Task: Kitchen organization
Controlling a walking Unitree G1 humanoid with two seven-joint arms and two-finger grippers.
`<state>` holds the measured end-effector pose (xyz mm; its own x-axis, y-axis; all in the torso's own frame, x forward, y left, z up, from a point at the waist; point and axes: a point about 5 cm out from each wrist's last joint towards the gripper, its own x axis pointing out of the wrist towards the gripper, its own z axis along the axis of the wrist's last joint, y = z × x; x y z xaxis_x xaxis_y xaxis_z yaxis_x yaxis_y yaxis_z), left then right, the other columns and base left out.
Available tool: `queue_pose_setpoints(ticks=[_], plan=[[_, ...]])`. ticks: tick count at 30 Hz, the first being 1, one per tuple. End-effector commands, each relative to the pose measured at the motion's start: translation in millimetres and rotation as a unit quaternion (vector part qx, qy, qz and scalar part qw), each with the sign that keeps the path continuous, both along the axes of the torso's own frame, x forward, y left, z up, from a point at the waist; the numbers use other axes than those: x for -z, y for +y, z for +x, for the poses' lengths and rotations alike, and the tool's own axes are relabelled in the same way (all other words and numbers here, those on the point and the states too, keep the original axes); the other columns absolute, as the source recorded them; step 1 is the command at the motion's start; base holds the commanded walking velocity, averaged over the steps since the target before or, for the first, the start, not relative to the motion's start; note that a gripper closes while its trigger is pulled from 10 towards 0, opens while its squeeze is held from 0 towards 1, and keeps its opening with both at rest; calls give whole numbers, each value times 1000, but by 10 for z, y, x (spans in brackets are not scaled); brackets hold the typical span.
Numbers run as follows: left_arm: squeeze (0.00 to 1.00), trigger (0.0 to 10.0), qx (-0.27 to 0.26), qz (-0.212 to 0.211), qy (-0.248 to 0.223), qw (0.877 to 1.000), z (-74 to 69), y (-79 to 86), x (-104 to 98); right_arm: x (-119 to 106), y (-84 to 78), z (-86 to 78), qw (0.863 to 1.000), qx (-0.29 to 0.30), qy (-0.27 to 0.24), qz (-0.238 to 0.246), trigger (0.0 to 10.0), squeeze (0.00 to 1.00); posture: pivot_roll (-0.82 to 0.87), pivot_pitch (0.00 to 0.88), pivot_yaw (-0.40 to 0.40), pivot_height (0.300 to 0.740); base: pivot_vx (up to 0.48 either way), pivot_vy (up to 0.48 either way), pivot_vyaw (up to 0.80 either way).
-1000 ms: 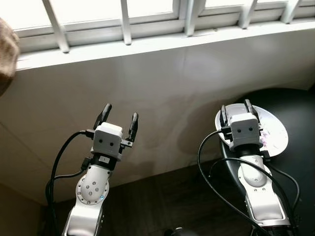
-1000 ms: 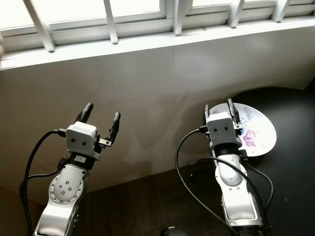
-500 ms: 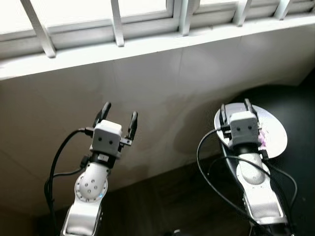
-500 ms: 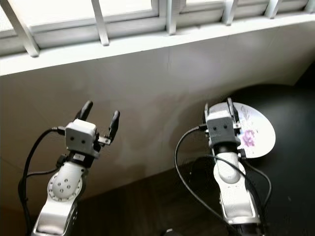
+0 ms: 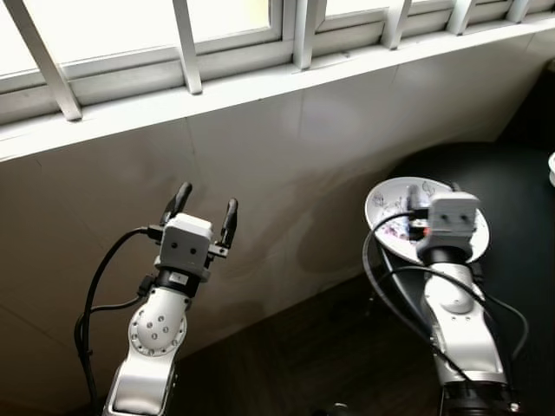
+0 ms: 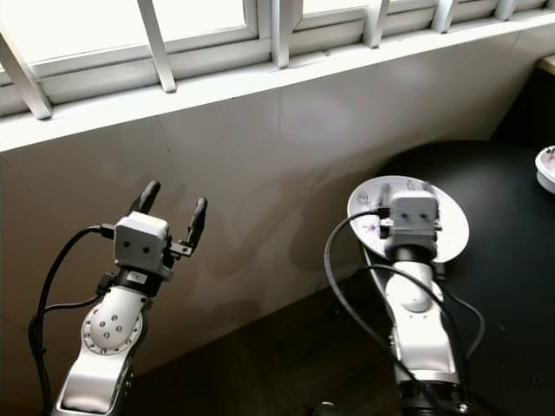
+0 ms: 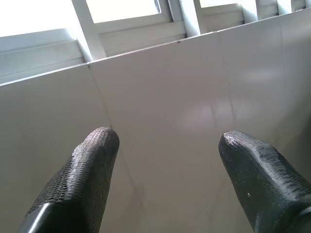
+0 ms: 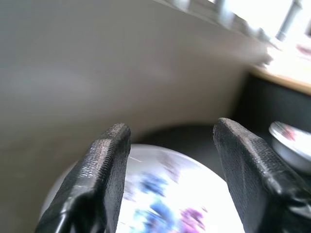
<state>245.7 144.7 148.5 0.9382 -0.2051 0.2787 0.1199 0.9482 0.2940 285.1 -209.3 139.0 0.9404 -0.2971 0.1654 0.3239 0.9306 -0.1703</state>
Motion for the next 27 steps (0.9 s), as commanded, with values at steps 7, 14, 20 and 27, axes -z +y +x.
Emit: queue_pose_setpoints(ticks=[7, 14, 20, 27], plan=[[0, 10000, 4, 6, 8, 1000, -3, -37, 33, 115, -406, -82, 990, 112, 25, 79, 10000, 1000, -3, 45, 3, 740, 0, 0, 0], [0, 10000, 6, 6, 10, 1000, -12, -41, 38, 165, -441, -100, 985, 126, 37, 109, 10000, 1000, -5, 50, 4, 740, 0, 0, 0], [0, 10000, 5, 7, 11, 1000, -17, -41, 39, 180, -460, -110, 983, 129, 40, 123, 10000, 1000, -6, 54, 4, 740, 0, 0, 0], [0, 10000, 5, 9, 14, 1000, -17, -40, 50, 210, -452, -93, 983, 129, 57, 114, 10000, 0, -5, 56, 5, 740, 0, 0, 0]])
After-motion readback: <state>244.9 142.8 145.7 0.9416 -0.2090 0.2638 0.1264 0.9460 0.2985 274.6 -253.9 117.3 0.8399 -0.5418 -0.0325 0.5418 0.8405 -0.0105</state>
